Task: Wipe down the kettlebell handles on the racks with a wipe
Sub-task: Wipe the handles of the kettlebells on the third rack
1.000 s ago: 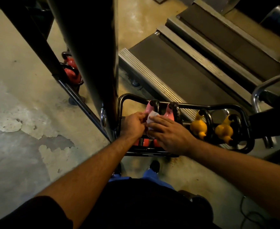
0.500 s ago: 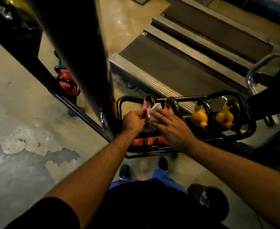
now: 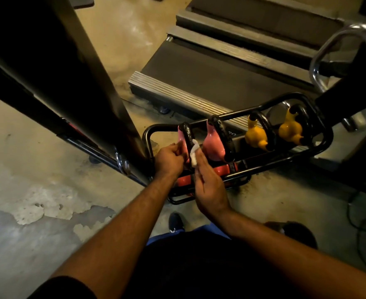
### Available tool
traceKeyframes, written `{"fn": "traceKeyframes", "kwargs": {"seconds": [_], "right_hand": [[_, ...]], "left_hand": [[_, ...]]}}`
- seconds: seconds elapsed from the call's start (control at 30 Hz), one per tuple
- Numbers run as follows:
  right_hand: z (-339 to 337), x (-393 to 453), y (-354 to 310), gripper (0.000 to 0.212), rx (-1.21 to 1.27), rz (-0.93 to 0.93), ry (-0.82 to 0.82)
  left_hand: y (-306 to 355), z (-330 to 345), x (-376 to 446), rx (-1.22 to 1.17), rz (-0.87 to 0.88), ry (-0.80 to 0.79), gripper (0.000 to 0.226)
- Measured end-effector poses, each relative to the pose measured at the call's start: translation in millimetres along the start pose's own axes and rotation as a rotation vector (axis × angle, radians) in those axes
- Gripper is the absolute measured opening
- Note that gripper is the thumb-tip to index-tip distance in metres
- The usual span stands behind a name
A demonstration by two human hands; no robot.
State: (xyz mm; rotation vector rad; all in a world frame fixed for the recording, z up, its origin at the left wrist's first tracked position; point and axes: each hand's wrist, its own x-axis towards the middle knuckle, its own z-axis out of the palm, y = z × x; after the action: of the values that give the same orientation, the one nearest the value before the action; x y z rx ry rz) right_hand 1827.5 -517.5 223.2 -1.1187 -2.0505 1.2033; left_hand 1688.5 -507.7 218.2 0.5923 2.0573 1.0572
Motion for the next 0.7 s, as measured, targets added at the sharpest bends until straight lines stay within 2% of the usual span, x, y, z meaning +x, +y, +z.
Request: {"fn": "traceKeyframes", "kwargs": {"seconds": [0.1,0.2,0.37,0.53,0.7], "right_hand": [[-1,-17,9,0.054,-0.051,0.093,-0.033],[6,-23,8,0.056,-0.014,0.129,0.004],[18,-12,0,0.058,0.054,0.162,0.051],[19,-8,-2,0.044,0.168,0.257,0.055],[23,11,-6,0.048,0.127,0.241,0.136]], "left_hand": [[0,0,-2,0.028,0.012,0.011,0.031],[1,1,-3,0.048,0.025,0.008,0.037],[0,-1,-6,0.077,0.078,-0.002,0.019],[0,-1,-4,0.119,0.069,0.013,0.014],[0,-2,-3,0.128,0.076,0.007,0.015]]}}
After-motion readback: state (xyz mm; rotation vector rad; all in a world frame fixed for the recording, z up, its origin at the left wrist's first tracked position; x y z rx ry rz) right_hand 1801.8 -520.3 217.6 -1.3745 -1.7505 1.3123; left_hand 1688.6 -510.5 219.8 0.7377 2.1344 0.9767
